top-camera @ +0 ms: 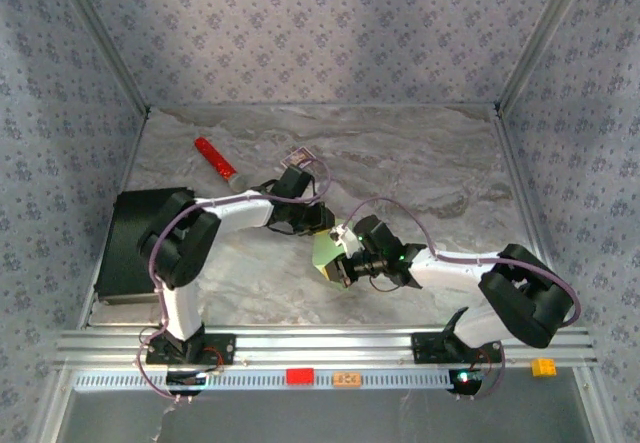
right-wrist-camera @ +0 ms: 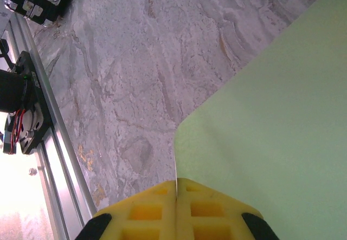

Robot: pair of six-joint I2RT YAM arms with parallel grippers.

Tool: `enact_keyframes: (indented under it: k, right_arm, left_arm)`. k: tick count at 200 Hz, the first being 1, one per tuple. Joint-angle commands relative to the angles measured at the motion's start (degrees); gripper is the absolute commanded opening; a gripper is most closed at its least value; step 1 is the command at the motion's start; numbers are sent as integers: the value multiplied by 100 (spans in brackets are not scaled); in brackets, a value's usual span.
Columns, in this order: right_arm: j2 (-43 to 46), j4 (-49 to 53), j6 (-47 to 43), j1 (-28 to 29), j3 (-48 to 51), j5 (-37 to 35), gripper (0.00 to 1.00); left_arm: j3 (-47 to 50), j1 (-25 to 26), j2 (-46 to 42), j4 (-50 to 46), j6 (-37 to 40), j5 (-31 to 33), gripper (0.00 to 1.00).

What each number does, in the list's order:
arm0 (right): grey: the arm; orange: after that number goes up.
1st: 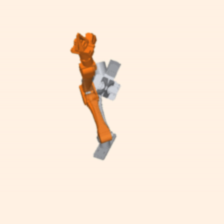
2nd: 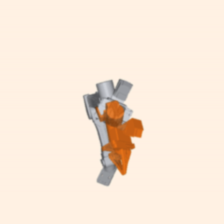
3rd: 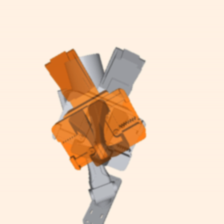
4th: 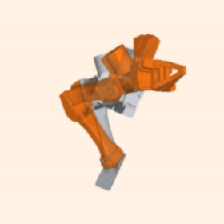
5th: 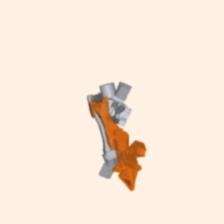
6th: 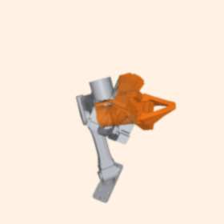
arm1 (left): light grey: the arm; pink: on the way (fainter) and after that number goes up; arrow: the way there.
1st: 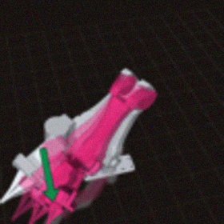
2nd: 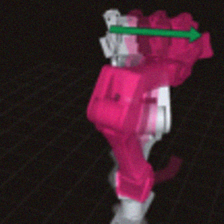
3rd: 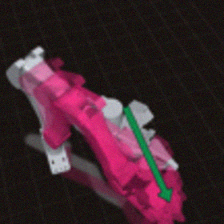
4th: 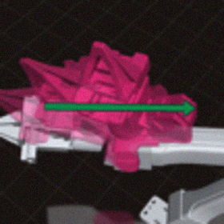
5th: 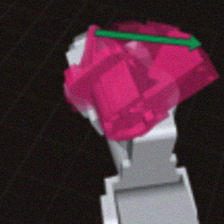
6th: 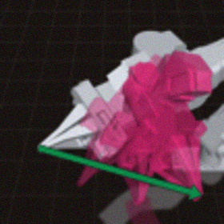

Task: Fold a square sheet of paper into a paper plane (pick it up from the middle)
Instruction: Third fold the triangle at the center of the table.

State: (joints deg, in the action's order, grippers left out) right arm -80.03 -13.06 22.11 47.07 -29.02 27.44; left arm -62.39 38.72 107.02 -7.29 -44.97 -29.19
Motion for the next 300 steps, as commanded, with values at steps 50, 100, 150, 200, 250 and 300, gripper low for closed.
enact_keyframes:
  k: [50, 100, 150, 200, 250, 300]
  right_arm:
    - [-83, 61, 39, -82, 78, -135, 0]
    - [-124, 421, 99, -219, -50, -656, 0]
    - [-143, 696, 79, -388, -172, -998, 0]
    - [-225, 814, 117, -451, -258, -1250, 0]
    - [-277, 1004, 126, -444, -331, -1356, 0]
    - [-269, 1179, 153, -452, -328, -1469, 0]
  left_arm:
    - [-98, 22, 580, -9, 46, -30, 15]
    - [31, 18, 592, 0, -11, 103, 14]
    - [36, 15, 539, 35, -57, 144, 14]
    - [81, 17, 517, 104, -106, 124, 13]
    - [131, 22, 513, 182, -161, 124, 14]
    - [146, 21, 502, 193, -179, 133, 13]
